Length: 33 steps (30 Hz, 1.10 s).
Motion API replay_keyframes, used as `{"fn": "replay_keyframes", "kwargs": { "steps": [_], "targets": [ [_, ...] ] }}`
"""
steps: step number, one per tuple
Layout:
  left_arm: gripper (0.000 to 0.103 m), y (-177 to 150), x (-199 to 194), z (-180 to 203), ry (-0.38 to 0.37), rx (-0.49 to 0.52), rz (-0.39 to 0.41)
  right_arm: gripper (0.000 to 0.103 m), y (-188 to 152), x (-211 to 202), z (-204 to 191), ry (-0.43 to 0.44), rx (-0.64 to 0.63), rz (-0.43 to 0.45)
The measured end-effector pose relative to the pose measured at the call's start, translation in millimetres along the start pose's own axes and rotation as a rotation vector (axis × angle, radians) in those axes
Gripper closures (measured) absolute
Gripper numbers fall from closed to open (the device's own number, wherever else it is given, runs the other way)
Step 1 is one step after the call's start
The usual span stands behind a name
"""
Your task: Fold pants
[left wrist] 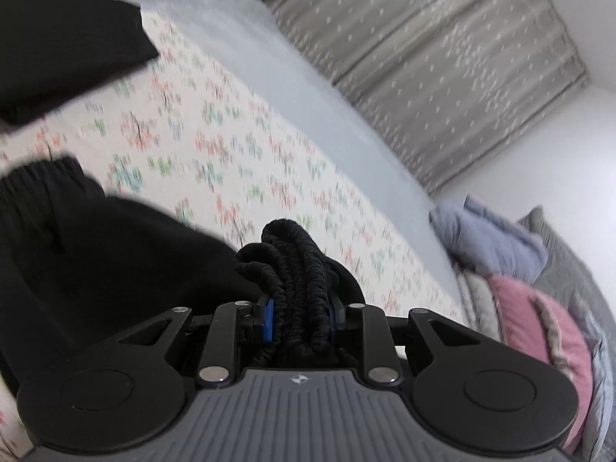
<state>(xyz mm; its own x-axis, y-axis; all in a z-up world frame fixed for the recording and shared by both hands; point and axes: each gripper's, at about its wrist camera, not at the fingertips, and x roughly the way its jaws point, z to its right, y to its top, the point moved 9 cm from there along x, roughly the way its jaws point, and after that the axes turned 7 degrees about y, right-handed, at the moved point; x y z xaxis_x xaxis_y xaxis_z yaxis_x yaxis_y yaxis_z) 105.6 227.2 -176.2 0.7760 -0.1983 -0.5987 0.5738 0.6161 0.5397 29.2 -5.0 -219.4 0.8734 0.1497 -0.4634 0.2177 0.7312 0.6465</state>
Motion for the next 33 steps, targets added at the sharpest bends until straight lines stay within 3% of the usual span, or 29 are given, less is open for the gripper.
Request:
{"fn": "replay_keyframes", "kwargs": {
  "steps": [4,10,16,21,24,27,30,33],
  "targets": [
    [0.074,17.3,-10.2,-11.9,0.032,0.049,0.063,0.098,18.3,3.9,-6.8,0.005,-0.025,0.047],
    [0.074,23.8,-12.8,-48.9,0.104,0.023,0.056,0.098,28.7,16.5,-44.8,0.077,-0.122,0.043],
    [0.073,30.2,-24.0,-53.2,0.116,0.068,0.106,0.098,44.3,16.6,-52.1,0.087,-0.150,0.078],
    [0.072,9.3,0.8,-65.9,0.329,0.228,0.007,0.098,41.6,26.9,-60.8,0.126,-0.172,0.042],
    [0.070,5.3,0.4,-61.7,0.398,0.327,0.012,0.097,36.6,33.3,-63.5,0.146,-0.180,0.018],
    [0.070,5.4,-3.8,-54.4,0.435,0.369,0.037,0.097,40.2,30.6,-57.1,0.172,-0.128,0.023],
    [0.070,12.0,-13.9,-46.2,0.414,0.389,0.103,0.097,45.1,29.6,-47.0,0.179,-0.072,0.039],
    [0.070,8.7,-13.3,-51.1,0.470,0.414,0.077,0.097,48.1,28.5,-42.8,0.145,-0.066,0.065]
  ]
}}
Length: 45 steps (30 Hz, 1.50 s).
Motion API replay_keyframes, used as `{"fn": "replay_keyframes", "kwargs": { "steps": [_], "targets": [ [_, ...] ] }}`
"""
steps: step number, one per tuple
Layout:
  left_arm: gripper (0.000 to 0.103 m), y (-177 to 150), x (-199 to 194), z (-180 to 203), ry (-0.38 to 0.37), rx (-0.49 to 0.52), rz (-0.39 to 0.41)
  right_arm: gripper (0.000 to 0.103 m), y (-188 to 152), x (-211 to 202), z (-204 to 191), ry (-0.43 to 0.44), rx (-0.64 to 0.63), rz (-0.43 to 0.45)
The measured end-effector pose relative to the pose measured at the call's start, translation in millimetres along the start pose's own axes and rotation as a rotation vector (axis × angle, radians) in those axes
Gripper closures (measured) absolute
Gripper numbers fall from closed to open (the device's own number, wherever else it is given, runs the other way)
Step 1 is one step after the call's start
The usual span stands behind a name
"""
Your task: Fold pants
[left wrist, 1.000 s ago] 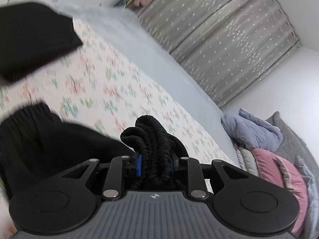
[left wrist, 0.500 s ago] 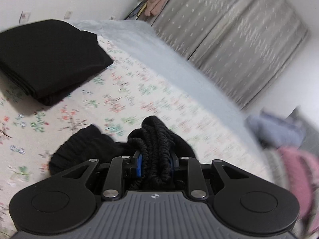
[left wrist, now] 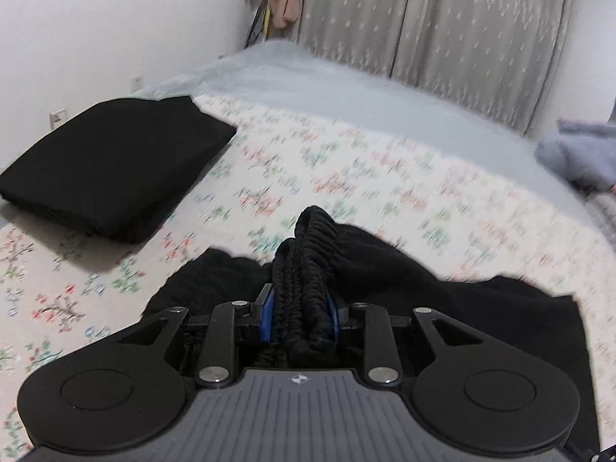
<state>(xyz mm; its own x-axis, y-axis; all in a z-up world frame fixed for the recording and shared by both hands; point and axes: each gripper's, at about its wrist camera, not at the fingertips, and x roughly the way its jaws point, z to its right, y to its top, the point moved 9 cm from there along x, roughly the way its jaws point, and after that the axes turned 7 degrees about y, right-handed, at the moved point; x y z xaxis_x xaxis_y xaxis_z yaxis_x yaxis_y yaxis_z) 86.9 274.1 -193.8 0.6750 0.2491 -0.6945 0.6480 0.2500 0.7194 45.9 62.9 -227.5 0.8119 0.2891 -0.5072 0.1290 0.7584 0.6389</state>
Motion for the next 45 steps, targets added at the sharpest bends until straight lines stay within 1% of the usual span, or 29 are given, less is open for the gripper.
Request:
{"fn": "replay_keyframes", "kwargs": {
  "steps": [2,4,5,7,10,13,14,15,16,17,18,22,24,27,28,29,30,31,33,35,37,38,40,42,43,45],
  "targets": [
    [0.067,-8.3,9.6,2.2,0.048,0.059,-0.033,0.097,-3.4,1.6,-5.1,0.014,-0.005,-0.013],
    [0.067,-10.8,7.9,5.1,0.074,0.110,-0.033,0.096,-9.4,5.2,-14.3,0.047,-0.017,-0.040],
    [0.067,-9.8,5.6,4.7,0.078,0.110,-0.032,0.095,-10.2,4.9,-17.0,0.046,-0.029,-0.041],
    [0.067,-7.8,2.5,1.6,0.067,0.081,-0.027,0.093,-12.0,-1.4,-27.0,0.043,-0.058,-0.035],
    [0.066,-6.8,2.8,-1.2,0.047,0.073,-0.029,0.092,-11.1,-4.4,-23.3,0.078,-0.005,-0.032],
    [0.062,-4.9,0.5,-8.2,0.006,-0.025,-0.056,0.091,-13.1,-3.6,-23.3,0.097,0.020,-0.028],
    [0.058,-3.8,-0.8,-10.1,-0.004,-0.055,-0.062,0.091,-13.2,-2.7,-23.7,0.099,0.023,-0.029],
    [0.046,-2.8,-5.1,-13.2,0.003,-0.082,-0.062,0.091,-11.5,-1.1,-24.8,0.100,0.024,-0.028],
    [0.025,-1.1,-7.7,-18.2,0.035,-0.098,-0.052,0.090,-10.6,-0.8,-24.9,0.103,0.027,-0.029],
    [0.012,0.9,-10.9,-21.9,0.060,-0.101,-0.034,0.089,-10.0,-0.8,-24.3,0.109,0.038,-0.029],
    [0.009,2.5,-13.5,-24.5,0.083,-0.096,-0.017,0.089,-9.6,-0.9,-23.5,0.116,0.053,-0.030],
    [0.009,5.7,-21.5,-20.6,0.142,-0.049,0.018,0.088,-8.7,-1.5,-19.4,0.148,0.109,-0.032],
    [0.009,10.3,-26.5,-21.2,0.179,-0.055,0.028,0.087,-6.5,-6.7,-18.2,0.171,0.120,-0.039],
    [0.006,12.0,-30.8,-31.0,0.215,-0.134,0.012,0.080,-0.4,-21.4,-16.8,0.233,0.153,-0.016],
    [0.006,12.4,-30.7,-35.0,0.232,-0.152,0.013,0.075,0.6,-26.1,-15.8,0.259,0.171,-0.006],
    [0.005,13.2,-31.3,-40.0,0.261,-0.162,0.018,0.066,0.4,-29.7,-15.2,0.292,0.191,-0.003],
    [0.004,14.4,-32.7,-44.2,0.284,-0.165,0.024,0.063,-0.7,-32.2,-14.5,0.321,0.212,-0.003],
    [0.002,15.4,-34.1,-47.9,0.292,-0.173,0.031,0.061,-1.6,-33.6,-13.1,0.331,0.226,-0.004],
    [0.002,16.4,-36.5,-54.7,0.272,-0.221,0.038,0.061,-2.8,-37.5,-8.5,0.345,0.246,-0.003],
    [0.002,19.0,-41.0,-57.4,0.230,-0.277,0.060,0.061,-1.3,-45.4,0.5,0.371,0.286,0.022],
    [0.003,24.2,-51.2,-52.7,0.179,-0.297,0.109,0.061,0.4,-53.9,14.6,0.400,0.349,0.055],
    [0.003,27.5,-56.9,-46.9,0.154,-0.290,0.142,0.061,0.6,-57.5,24.1,0.408,0.388,0.073],
    [0.004,31.4,-63.4,-26.3,0.103,-0.234,0.188,0.061,0.6,-62.6,46.0,0.423,0.478,0.105],
    [0.005,27.7,-67.3,7.5,0.029,-0.141,0.197,0.062,-2.5,-66.0,68.5,0.432,0.575,0.145],
    [0.007,23.3,-66.5,24.8,-0.012,-0.102,0.185,0.062,-3.6,-65.3,78.0,0.437,0.619,0.160],
    [0.012,8.2,-61.8,63.1,-0.109,-0.029,0.129,0.066,-11.1,-59.0,93.0,0.427,0.700,0.154]
  ]
}}
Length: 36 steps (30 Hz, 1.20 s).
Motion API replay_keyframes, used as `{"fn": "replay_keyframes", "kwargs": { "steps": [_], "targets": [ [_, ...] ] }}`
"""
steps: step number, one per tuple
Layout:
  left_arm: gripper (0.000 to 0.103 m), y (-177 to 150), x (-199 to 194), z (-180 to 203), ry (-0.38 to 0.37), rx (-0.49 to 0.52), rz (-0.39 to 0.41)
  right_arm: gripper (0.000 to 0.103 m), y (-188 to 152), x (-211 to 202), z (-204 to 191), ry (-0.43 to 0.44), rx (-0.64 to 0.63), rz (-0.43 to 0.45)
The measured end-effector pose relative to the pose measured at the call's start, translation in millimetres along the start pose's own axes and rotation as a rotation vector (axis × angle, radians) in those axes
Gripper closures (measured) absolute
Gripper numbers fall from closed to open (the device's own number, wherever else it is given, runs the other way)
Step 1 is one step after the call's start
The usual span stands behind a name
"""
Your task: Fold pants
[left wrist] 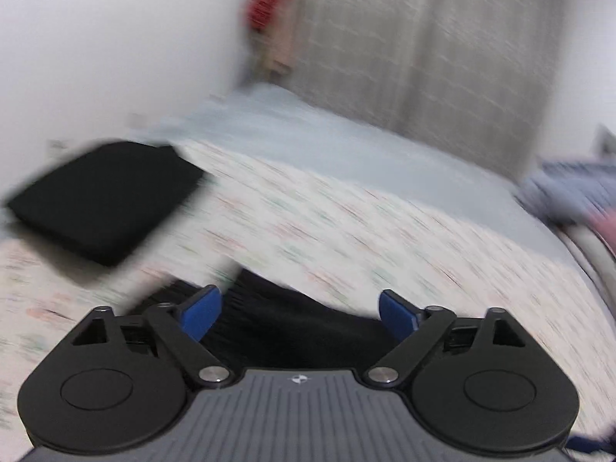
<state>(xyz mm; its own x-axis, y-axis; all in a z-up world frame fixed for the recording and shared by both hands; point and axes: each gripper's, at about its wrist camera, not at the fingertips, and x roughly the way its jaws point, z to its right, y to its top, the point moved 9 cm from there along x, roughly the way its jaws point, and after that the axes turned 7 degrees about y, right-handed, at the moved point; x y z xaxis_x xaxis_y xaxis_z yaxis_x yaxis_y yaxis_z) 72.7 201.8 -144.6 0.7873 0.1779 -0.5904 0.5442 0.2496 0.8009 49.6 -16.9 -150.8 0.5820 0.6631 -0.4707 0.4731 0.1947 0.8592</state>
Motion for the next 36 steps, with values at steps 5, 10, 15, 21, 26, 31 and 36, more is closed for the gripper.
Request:
{"fn": "replay_keyframes", "kwargs": {
  "steps": [5,10,15,21,26,31,36],
  "targets": [
    [0.023,-58.2,26.3,60.7,-0.086,0.153,-0.207,0.078,-31.1,30.1,23.8,-0.062,0.059,-0.151],
    [0.027,-98.0,60.5,53.0,0.044,0.230,-0.327,0.077,-59.7,47.6,23.3,-0.094,0.004,-0.244],
    [0.028,-85.6,63.4,34.2,0.126,0.209,-0.311,0.077,-61.2,44.7,21.9,-0.099,0.001,-0.240],
    [0.028,-63.4,67.9,7.6,0.221,0.145,-0.278,0.075,-60.5,35.1,13.8,-0.084,-0.034,-0.259],
    [0.028,-46.0,59.3,29.4,0.078,0.074,-0.240,0.075,-62.4,31.1,14.2,-0.070,-0.033,-0.268],
    [0.028,-53.0,48.0,110.7,-0.182,0.188,-0.252,0.075,-60.9,28.2,11.1,-0.042,-0.007,-0.271],
    [0.028,-64.8,45.7,165.3,-0.238,0.344,-0.233,0.074,-60.7,29.9,13.3,-0.027,0.017,-0.276]
  ]
}}
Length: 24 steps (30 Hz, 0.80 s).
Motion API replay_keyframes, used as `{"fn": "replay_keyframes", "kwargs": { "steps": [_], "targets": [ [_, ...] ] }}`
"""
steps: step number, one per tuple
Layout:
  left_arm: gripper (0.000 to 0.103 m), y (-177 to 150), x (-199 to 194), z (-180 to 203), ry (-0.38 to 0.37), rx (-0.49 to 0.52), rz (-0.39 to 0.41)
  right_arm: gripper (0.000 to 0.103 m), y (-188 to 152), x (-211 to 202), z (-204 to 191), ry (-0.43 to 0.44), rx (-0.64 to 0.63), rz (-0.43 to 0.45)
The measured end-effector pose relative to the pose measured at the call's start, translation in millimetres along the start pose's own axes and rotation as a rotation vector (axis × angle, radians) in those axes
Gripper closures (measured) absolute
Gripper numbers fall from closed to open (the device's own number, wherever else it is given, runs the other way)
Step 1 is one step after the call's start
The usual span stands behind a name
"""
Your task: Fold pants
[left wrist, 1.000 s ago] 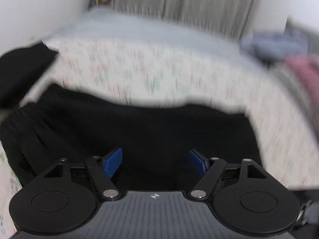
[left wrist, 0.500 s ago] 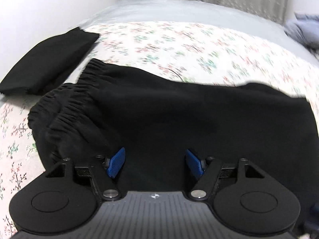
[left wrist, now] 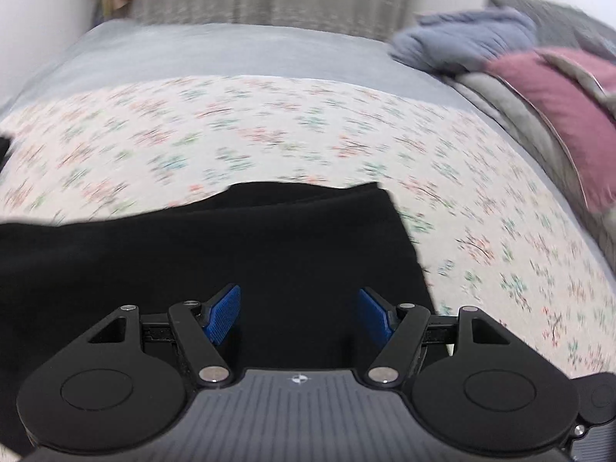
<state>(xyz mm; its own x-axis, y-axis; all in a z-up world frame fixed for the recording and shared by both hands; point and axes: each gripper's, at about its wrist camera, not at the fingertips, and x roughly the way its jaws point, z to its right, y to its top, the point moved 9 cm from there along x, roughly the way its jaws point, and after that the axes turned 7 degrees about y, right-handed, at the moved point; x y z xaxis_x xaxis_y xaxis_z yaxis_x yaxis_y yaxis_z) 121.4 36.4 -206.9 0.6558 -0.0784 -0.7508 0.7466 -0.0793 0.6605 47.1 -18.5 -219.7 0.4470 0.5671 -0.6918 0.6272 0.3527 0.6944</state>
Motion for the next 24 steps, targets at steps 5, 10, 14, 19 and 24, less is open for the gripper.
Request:
{"fn": "replay_keyframes", "kwargs": {
  "steps": [5,10,14,19,24],
  "targets": [
    [0.027,12.8,9.9,23.6,-0.031,0.090,0.005,0.074,1.1,-6.3,6.6,0.023,0.031,0.007],
    [0.027,26.0,24.0,45.0,-0.041,0.176,-0.012,0.074,2.2,-4.4,9.7,0.038,0.027,-0.001],
    [0.027,43.6,36.1,62.0,-0.047,0.242,-0.025,0.074,4.8,2.8,10.0,0.045,0.003,-0.006],
    [0.027,60.9,62.4,95.8,-0.027,0.392,-0.047,0.074,6.2,5.7,13.3,0.048,-0.002,-0.005],
    [0.052,56.0,90.6,120.1,0.032,0.543,-0.116,0.074,5.7,6.3,12.4,0.041,-0.016,-0.006]
  ]
}}
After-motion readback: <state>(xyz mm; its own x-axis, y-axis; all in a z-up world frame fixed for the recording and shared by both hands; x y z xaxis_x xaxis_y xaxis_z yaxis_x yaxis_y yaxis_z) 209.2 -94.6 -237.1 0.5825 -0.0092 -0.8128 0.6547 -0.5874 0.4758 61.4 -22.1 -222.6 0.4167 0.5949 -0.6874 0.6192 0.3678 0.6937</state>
